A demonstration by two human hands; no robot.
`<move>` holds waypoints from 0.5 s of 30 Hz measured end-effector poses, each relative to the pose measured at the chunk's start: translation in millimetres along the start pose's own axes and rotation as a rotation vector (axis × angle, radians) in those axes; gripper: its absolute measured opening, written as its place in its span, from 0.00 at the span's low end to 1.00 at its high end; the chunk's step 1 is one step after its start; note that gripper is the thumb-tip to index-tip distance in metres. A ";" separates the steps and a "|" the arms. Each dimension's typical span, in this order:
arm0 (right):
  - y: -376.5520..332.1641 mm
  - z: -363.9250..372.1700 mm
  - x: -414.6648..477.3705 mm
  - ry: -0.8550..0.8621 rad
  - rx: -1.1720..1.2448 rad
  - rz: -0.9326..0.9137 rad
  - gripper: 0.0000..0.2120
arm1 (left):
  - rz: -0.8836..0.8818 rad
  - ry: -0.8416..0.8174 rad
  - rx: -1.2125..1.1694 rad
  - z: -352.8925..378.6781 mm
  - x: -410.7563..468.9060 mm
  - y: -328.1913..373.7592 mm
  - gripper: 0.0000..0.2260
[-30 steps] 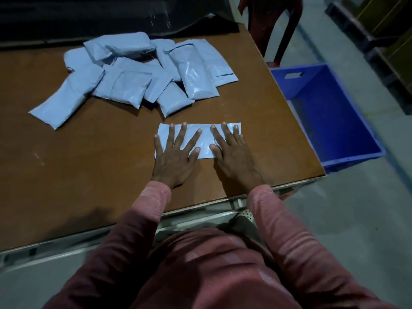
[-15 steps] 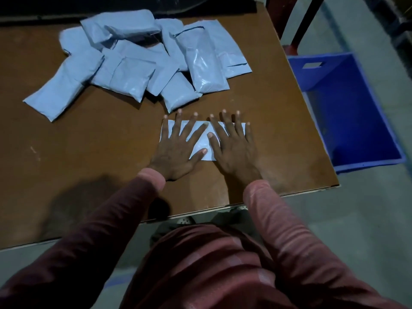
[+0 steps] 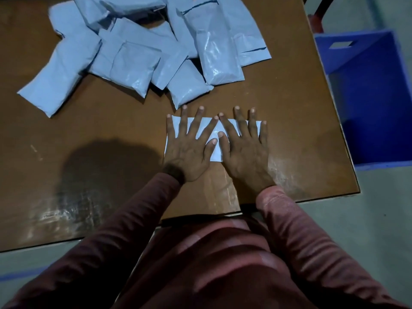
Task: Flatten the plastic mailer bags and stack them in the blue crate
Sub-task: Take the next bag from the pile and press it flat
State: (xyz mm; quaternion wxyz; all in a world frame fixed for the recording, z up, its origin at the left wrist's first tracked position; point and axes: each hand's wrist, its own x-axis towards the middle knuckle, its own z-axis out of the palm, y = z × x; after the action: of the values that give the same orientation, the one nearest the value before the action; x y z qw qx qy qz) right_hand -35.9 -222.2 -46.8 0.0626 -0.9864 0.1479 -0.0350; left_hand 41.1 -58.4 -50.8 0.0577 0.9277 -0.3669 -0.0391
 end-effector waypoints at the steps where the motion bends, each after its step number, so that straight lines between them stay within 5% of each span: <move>1: 0.0 -1.3 -1.0 -0.007 -0.004 -0.001 0.25 | 0.005 0.002 -0.006 0.0 -1.3 -0.4 0.27; 10: 30.6 -33.4 11.7 -0.189 0.304 -0.047 0.32 | 0.015 -0.085 -0.317 -34.5 6.4 -27.3 0.31; 15: 50.1 -58.9 21.7 -0.304 0.239 -0.103 0.45 | 0.089 -0.162 -0.225 -70.1 25.8 -37.1 0.37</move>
State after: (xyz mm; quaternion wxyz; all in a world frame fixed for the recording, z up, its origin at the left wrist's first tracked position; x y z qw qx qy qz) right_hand -34.8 -282.8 5.9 0.1991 -0.9721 0.0810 0.0938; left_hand 93.0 -43.7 12.8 0.1332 0.8919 -0.4044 -0.1523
